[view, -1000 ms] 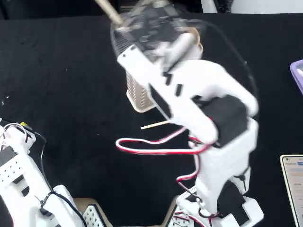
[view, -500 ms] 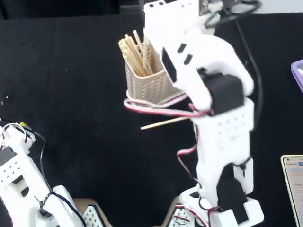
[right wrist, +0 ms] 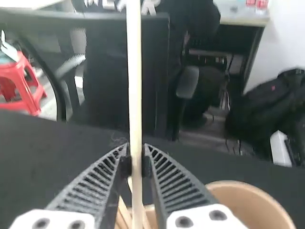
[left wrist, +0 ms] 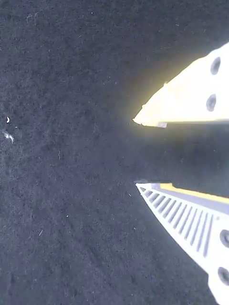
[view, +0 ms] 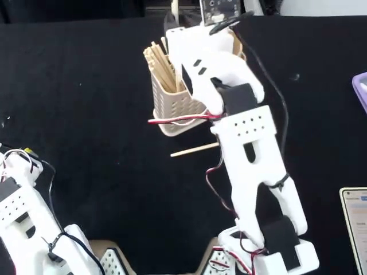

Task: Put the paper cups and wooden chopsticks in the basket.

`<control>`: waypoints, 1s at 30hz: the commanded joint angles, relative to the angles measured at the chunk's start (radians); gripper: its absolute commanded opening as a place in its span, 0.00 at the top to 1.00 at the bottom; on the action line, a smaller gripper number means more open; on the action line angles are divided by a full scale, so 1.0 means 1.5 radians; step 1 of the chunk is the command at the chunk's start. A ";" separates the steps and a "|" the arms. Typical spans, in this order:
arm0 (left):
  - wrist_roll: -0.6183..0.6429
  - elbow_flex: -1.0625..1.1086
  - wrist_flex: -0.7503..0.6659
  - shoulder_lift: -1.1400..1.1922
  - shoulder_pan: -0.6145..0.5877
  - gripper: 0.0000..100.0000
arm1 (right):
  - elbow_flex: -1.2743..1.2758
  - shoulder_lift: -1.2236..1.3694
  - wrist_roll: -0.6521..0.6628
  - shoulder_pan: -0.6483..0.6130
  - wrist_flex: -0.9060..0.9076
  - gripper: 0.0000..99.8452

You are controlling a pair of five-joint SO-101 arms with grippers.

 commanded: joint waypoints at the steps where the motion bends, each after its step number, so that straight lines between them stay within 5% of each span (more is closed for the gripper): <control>1: 0.005 -0.006 -0.011 -0.020 -0.002 0.81 | 0.020 -0.029 0.002 0.008 -0.015 0.92; 5: 0.005 -0.005 -0.011 -0.020 -0.002 0.81 | 0.036 -0.074 0.002 0.005 -0.011 0.77; 10: 0.005 -0.005 -0.011 -0.020 -0.001 0.81 | 0.020 -0.185 0.011 0.010 0.099 0.81; 20: 0.005 -0.004 -0.011 -0.019 0.001 0.81 | 0.195 -0.296 0.452 0.014 0.487 0.85; 30: 0.005 -0.003 -0.011 -0.014 0.021 0.81 | 0.586 -0.245 0.732 0.253 0.191 0.82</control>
